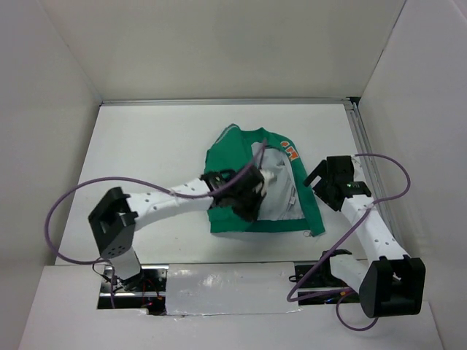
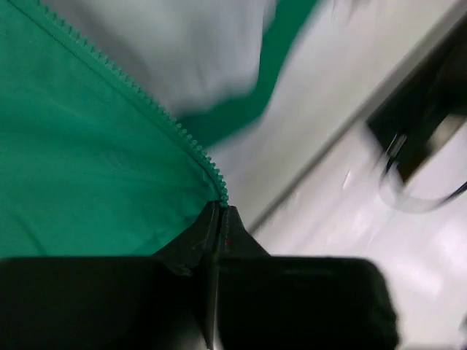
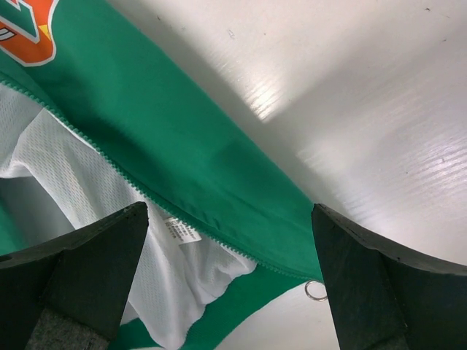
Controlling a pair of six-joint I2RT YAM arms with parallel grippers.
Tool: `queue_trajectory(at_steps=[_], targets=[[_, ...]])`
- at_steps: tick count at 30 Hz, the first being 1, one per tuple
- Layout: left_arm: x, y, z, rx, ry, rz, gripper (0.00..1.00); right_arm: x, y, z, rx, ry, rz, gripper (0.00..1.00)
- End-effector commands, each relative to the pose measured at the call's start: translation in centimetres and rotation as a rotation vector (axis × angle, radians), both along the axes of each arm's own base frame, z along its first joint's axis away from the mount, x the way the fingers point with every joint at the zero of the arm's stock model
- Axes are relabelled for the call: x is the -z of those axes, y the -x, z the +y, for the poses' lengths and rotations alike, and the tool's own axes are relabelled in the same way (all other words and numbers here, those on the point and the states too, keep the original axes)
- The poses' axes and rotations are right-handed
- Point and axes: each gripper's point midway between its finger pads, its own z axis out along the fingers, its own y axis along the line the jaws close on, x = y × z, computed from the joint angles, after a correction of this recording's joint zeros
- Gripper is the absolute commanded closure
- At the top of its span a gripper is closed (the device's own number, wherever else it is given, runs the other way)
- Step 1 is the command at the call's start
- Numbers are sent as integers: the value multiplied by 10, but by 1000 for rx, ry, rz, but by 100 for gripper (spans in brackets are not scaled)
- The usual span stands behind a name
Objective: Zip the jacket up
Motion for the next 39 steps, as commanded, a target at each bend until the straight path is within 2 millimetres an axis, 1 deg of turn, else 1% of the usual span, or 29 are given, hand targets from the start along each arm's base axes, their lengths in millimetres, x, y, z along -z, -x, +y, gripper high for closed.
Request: queue_trajectory(at_steps=[1,2,3,4,6,7,9,10,11,12,15,16,17,18,20,24,25,26,27,29,30,31,32,33,34,35,37,38,39], targets=[[11,68,2,114,-35,171,81,-2,2,-2,-13,3,13,0],[6,72,0,122,-13,176,62,-3,0,-1,-25,1,-1,0],[6,75,1,130,3,189,1,-2,0,1,-38,-4,-6,0],[-5,75,-5,148,58,166,1,-2,1,4,-59,-13,-14,0],[-23,70,2,136,95,118,1,-1,1,4,-65,-13,-14,1],[-35,59,8,103,121,87,1,1,3,3,-52,-14,1,1],[-40,42,20,51,142,82,1,4,2,9,-95,-14,6,2],[-46,18,32,-8,169,79,1,6,1,12,-116,-16,12,3],[-46,11,35,-22,195,91,1,5,-2,16,-151,-13,0,3],[-44,-12,48,-83,207,90,1,5,-3,24,-184,-8,2,3],[-28,-51,64,-169,224,107,1,6,-2,31,-222,35,12,3],[-13,-59,65,-170,210,131,1,7,-2,31,-221,46,21,4],[-9,-63,62,-149,236,142,1,9,-2,28,-206,61,29,9],[8,-71,63,-161,219,181,1,14,-3,29,-210,64,50,15],[21,-79,61,-160,217,222,1,19,-6,28,-204,69,68,23],[60,-97,60,-159,214,314,1,35,-22,33,-219,68,123,31],[63,-103,61,-164,221,320,1,37,-25,33,-224,75,129,34],[68,-108,63,-169,227,327,1,46,-26,32,-217,86,171,41],[76,-121,67,-187,234,339,1,43,-33,29,-201,101,172,66],[85,-135,73,-210,238,347,1,46,-38,30,-199,105,192,97],[93,-153,78,-239,236,339,1,37,-45,31,-192,104,179,100],[97,-161,80,-251,228,337,1,31,-49,34,-195,105,169,100],[112,-170,85,-276,208,358,1,15,-60,37,-194,104,134,100],[108,-181,85,-287,205,350,1,9,-56,38,-201,105,154,100],[111,-183,86,-286,206,364,1,0,-57,42,-214,102,147,100],[113,-187,89,-294,213,374,1,-21,-63,52,-244,96,111,100],[115,-187,90,-282,247,376,1,-32,-51,64,-295,73,144,100],[116,-188,95,-302,250,379,1,-46,-49,81,-354,64,118,100],[116,-190,97,-310,250,376,1,-48,-41,89,-399,57,138,100]])
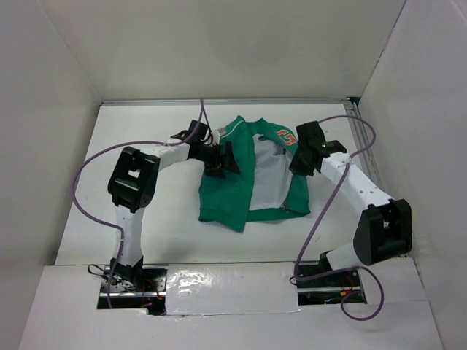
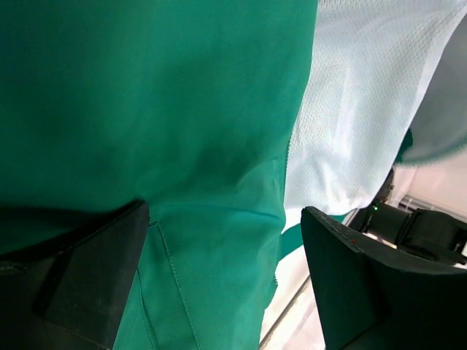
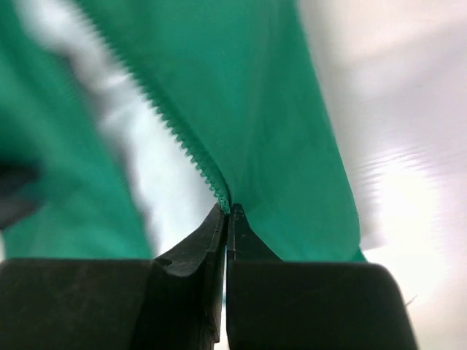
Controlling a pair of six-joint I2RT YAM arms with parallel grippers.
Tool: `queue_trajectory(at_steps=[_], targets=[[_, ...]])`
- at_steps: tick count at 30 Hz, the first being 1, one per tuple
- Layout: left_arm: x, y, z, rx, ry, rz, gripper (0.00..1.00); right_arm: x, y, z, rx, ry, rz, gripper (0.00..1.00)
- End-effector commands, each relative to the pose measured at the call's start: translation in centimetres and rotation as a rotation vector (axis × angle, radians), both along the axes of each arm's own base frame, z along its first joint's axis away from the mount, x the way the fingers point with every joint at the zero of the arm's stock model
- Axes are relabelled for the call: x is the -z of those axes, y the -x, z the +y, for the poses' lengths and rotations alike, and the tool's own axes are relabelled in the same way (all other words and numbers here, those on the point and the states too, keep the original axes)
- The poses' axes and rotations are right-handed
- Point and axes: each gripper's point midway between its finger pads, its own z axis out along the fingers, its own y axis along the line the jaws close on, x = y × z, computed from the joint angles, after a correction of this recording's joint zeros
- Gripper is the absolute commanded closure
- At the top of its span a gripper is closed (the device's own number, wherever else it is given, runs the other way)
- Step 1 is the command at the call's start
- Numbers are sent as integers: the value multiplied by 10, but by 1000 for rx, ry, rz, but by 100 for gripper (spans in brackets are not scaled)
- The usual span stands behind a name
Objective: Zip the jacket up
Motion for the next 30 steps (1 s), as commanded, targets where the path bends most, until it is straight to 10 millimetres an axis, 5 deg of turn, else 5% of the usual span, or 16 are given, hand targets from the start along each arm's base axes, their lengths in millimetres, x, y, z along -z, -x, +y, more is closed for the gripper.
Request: queue_trajectory(at_steps=[1,5,11,14,20,24,30], targets=[[27,0,17,-15,-50,18,1,-31,31,34,-146,-39,42,100],[24,4,26,-39,-55,14,1,-23,71,99,-385,-112,107,100],[6,13,25,-43,-40,-15,1,17,107,154,-615,-168,215,100],[-5,19,25,-48,-49,-22,1,20,106,155,-604,-137,209,100],[-25,42,18,-35,-93,-95,1,-46,115,126,-606,-165,-22,100],[-19,44,16,-37,-116,-84,1,-33,152,120,-685,-253,12,100],[-14,33,13,-45,-104,-90,1,-5,167,140,-811,-266,116,100]])
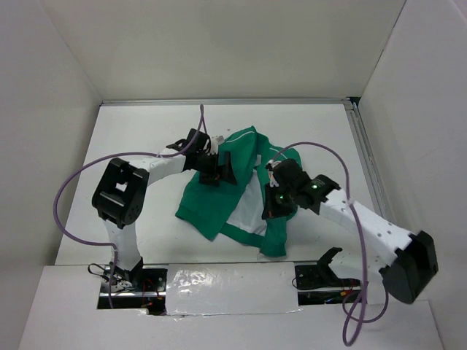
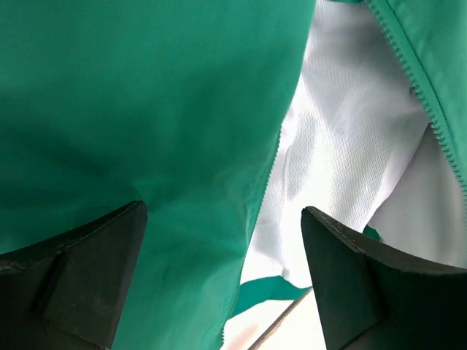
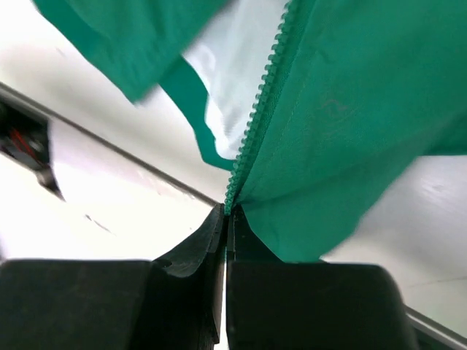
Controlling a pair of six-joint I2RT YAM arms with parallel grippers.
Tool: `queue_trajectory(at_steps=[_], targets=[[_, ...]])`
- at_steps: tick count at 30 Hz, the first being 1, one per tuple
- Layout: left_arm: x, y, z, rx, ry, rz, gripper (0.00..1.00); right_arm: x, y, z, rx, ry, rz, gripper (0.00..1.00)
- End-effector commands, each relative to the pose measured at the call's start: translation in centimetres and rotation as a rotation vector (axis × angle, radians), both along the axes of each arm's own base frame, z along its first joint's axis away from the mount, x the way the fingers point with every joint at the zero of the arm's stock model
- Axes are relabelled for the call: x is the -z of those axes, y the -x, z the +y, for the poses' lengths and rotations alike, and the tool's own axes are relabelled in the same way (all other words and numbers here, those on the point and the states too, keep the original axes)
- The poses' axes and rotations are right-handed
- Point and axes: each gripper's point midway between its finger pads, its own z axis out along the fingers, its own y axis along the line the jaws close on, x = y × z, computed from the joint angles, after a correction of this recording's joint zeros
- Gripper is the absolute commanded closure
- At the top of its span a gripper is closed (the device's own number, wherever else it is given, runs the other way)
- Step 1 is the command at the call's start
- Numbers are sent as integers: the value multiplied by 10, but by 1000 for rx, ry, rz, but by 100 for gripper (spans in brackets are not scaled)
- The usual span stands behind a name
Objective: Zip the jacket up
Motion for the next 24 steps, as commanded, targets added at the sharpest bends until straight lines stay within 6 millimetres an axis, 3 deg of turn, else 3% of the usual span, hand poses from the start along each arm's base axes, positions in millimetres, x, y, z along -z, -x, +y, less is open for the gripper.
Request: queue_trajectory(at_steps=[1,2,5,9,10,11,12,13,17,19,21,22,24], targets=[[-5,-17,-3,-12,14,-37,1,24,1,18,-98,43,68,100],[-5,-17,-4,-12,17,-36,1,39,-2,21,-97,86,108,97],[-6,-20,-8,-3,34,-38,1,53,-30,35,-64,142,118,90],[1,-17,-5,0,39,-13,1,68,-50,59,-68,130,123,70],[1,-15,-6,4,44,-14,1,70,-54,63,-70,124,114,51],[1,-15,-4,2,44,-13,1,67,-56,66,-60,122,105,45],[-1,-12,0,-2,43,-13,1,64,-53,68,-62,115,99,19],[-7,-7,1,7,49,-25,1,53,-49,69,-60,105,59,2],[-32,9,4,28,79,-73,1,21,-29,53,17,82,-12,0],[-43,21,6,46,92,-98,1,17,-5,40,43,38,22,0],[-46,30,9,46,86,-97,1,20,13,36,67,-10,74,0],[-52,37,8,50,87,-105,1,32,25,26,92,-8,105,0],[-43,53,13,46,65,-73,1,43,35,22,140,-32,155,0]])
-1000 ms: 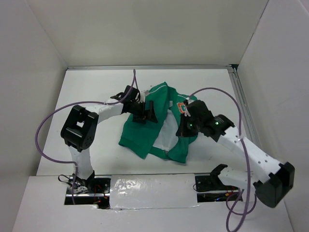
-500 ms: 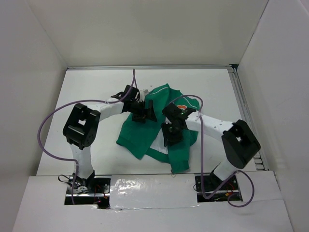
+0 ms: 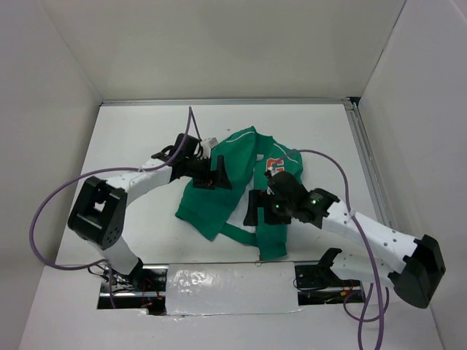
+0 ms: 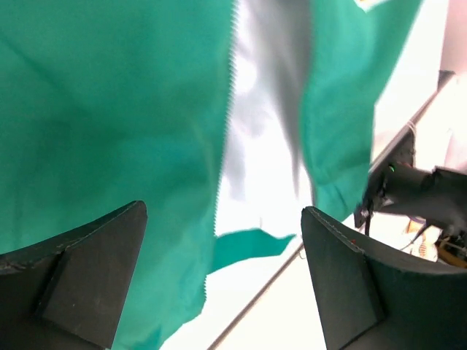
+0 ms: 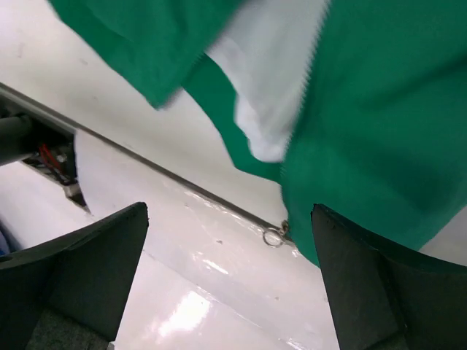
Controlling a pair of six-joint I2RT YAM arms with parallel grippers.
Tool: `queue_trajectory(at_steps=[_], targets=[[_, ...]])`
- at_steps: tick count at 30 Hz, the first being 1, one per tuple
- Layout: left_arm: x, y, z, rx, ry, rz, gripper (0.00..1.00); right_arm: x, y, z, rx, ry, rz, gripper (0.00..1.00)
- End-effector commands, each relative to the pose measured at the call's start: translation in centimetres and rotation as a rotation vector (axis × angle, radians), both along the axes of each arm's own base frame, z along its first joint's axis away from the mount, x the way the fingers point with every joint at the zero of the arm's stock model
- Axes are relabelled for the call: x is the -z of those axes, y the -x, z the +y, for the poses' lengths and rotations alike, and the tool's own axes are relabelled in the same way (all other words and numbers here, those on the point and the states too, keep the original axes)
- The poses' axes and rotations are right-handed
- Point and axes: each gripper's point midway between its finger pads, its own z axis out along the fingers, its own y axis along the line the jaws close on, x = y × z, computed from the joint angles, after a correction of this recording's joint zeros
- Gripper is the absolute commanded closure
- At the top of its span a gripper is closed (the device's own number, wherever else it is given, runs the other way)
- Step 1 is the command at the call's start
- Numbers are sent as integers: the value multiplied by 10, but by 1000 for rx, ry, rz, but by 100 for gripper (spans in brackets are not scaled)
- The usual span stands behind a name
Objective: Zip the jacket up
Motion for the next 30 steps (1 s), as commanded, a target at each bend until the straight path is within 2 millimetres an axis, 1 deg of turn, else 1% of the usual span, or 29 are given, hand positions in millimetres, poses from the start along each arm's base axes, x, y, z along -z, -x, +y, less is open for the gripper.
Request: queue_trajectory(at_steps=[1,3,4,5,6,7,8,9,10,11,12,14,15,16,17,18,19,20,21,22,23,24,25,26,27,28,30], targets=[[-2,33,0,42,10,6,1,49,32,-21,109,42,178,0],[2,45,-2,72,34,8,1,59,31,-22,145,38,187,0],[13,51,1,68,20,37,1,67,29,-26,167,49,193,0],[19,51,3,60,3,46,1,68,21,-23,163,36,164,0],[24,52,4,56,-8,58,1,76,18,-24,163,53,174,0],[32,53,5,55,-18,80,1,77,7,-27,189,54,172,0],[36,53,4,59,-19,92,1,80,-1,-27,182,62,162,0],[37,53,1,78,-5,94,1,89,-8,-28,191,88,191,0],[43,52,0,83,-6,111,1,93,-20,-34,207,100,190,0],[43,52,-2,89,2,123,1,107,-23,-39,218,140,230,0],[47,48,-4,96,4,127,1,107,-36,-41,238,151,223,0],[50,43,-11,119,27,133,1,116,-68,-57,288,176,236,0],[50,40,-15,128,34,133,1,118,-79,-61,298,184,239,0],[49,37,-18,134,45,140,1,118,-89,-64,304,187,240,0],[51,33,-22,138,54,152,1,118,-107,-64,312,185,239,0],[49,23,-31,159,89,148,1,118,-116,-66,301,184,233,0],[50,19,-37,166,103,154,1,116,-130,-74,328,171,239,0],[49,1,-47,168,114,142,1,112,-150,-75,338,160,225,0],[51,-9,-50,155,104,143,1,112,-159,-80,347,164,228,0],[50,-18,-53,149,100,139,1,109,-176,-94,374,190,216,0],[56,-26,-57,151,99,143,1,107,-185,-101,388,201,203,0],[41,-41,-67,161,123,103,1,106,-190,-109,378,220,193,0],[36,-41,-70,174,139,106,1,104,-190,-108,350,192,215,0],[27,-43,-74,185,155,86,1,99,-192,-110,344,190,201,0],[22,-41,-74,187,163,78,1,97,-188,-109,323,201,197,0],[14,-39,-72,184,160,51,1,85,-184,-104,309,196,161,0],[9,-35,-67,169,140,29,1,69,-178,-99,298,193,104,0]])
